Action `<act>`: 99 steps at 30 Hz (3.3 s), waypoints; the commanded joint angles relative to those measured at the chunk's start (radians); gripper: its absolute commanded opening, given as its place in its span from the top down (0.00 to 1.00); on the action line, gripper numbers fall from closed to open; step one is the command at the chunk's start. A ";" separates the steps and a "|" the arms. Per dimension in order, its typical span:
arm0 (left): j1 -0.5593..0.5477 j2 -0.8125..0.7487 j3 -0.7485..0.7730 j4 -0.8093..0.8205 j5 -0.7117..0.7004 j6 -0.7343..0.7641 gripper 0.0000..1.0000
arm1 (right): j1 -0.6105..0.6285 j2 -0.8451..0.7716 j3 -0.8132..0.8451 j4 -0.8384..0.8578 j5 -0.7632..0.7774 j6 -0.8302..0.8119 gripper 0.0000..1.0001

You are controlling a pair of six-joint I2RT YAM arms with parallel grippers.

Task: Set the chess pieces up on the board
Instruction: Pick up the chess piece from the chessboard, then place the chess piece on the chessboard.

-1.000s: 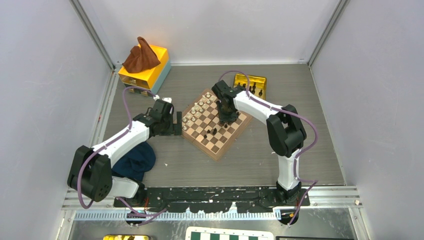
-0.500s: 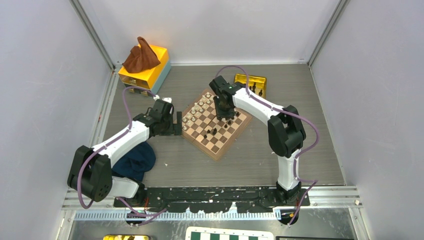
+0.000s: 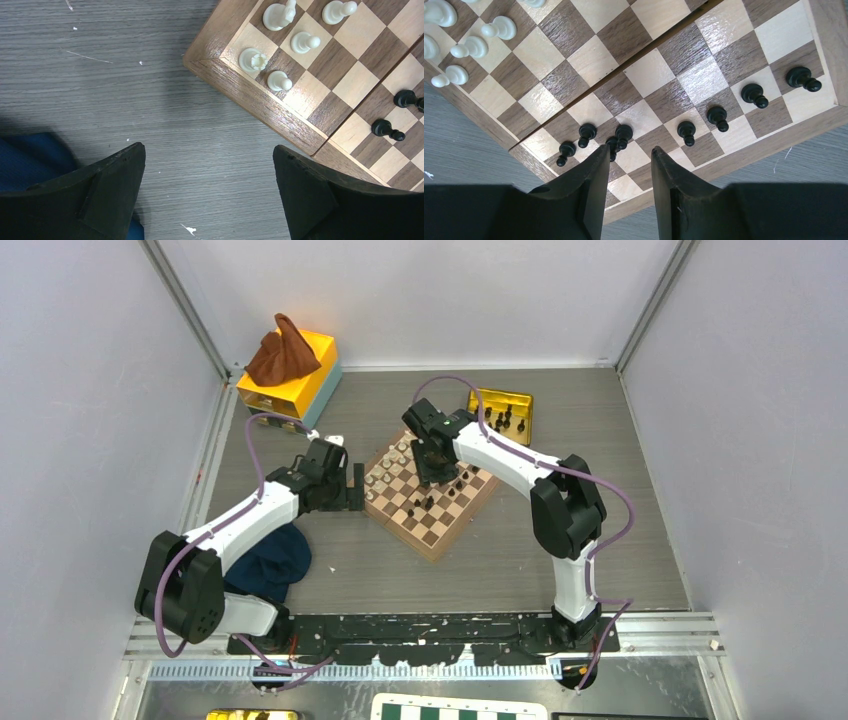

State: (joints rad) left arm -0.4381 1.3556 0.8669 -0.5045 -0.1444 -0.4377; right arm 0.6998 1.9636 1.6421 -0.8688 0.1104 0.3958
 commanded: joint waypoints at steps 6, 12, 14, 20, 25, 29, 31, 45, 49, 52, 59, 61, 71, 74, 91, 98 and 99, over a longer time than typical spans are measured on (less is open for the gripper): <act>0.006 -0.004 0.009 0.045 0.014 -0.004 0.01 | 0.013 -0.009 0.023 0.009 -0.006 0.007 0.58; 0.006 -0.003 0.009 0.045 0.014 -0.004 0.01 | 0.012 0.001 0.010 0.017 -0.016 0.010 0.57; 0.006 -0.003 0.009 0.044 0.014 -0.004 0.01 | 0.013 0.005 0.005 0.021 -0.019 0.011 0.57; 0.006 0.001 0.009 0.045 0.014 -0.003 0.01 | 0.016 0.015 -0.006 0.031 -0.028 0.013 0.57; 0.006 0.003 0.009 0.044 0.014 -0.004 0.01 | 0.019 0.023 -0.014 0.036 -0.032 0.015 0.57; 0.006 0.005 0.009 0.046 0.014 -0.004 0.01 | 0.020 0.025 -0.025 0.043 -0.034 0.016 0.57; 0.006 0.007 0.009 0.046 0.014 -0.004 0.01 | 0.021 0.027 -0.029 0.044 -0.036 0.017 0.57; 0.006 0.011 0.011 0.045 0.012 -0.005 0.01 | 0.021 0.038 -0.046 0.060 -0.041 0.018 0.64; 0.006 0.012 0.011 0.045 0.012 -0.004 0.01 | 0.022 0.039 -0.041 0.056 -0.038 0.016 0.73; 0.006 0.012 0.012 0.045 0.012 -0.004 0.01 | 0.021 0.035 -0.038 0.055 -0.033 0.016 0.79; 0.006 0.012 0.014 0.045 0.015 -0.002 0.01 | 0.022 0.020 -0.028 0.041 -0.015 0.011 0.93; 0.006 0.011 0.014 0.045 0.016 -0.002 0.01 | 0.022 0.013 -0.023 0.035 -0.005 0.009 0.93; 0.006 0.012 0.014 0.049 0.025 -0.002 0.01 | 0.021 -0.020 -0.027 0.013 0.036 0.006 0.94; 0.006 0.011 0.014 0.048 0.027 -0.002 0.01 | 0.022 -0.031 -0.041 0.014 0.044 0.009 0.94; 0.006 0.013 0.012 0.048 0.032 -0.005 0.01 | 0.021 -0.069 -0.107 0.025 0.055 0.028 0.94; 0.006 0.014 0.011 0.048 0.034 -0.006 0.01 | 0.022 -0.078 -0.132 0.038 0.051 0.036 0.94; 0.006 0.014 0.011 0.049 0.034 -0.006 0.01 | 0.022 -0.079 -0.134 0.040 0.051 0.037 0.94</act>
State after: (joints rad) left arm -0.4381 1.3689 0.8669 -0.4969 -0.1192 -0.4381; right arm 0.7174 1.9564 1.5108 -0.8520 0.1520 0.4198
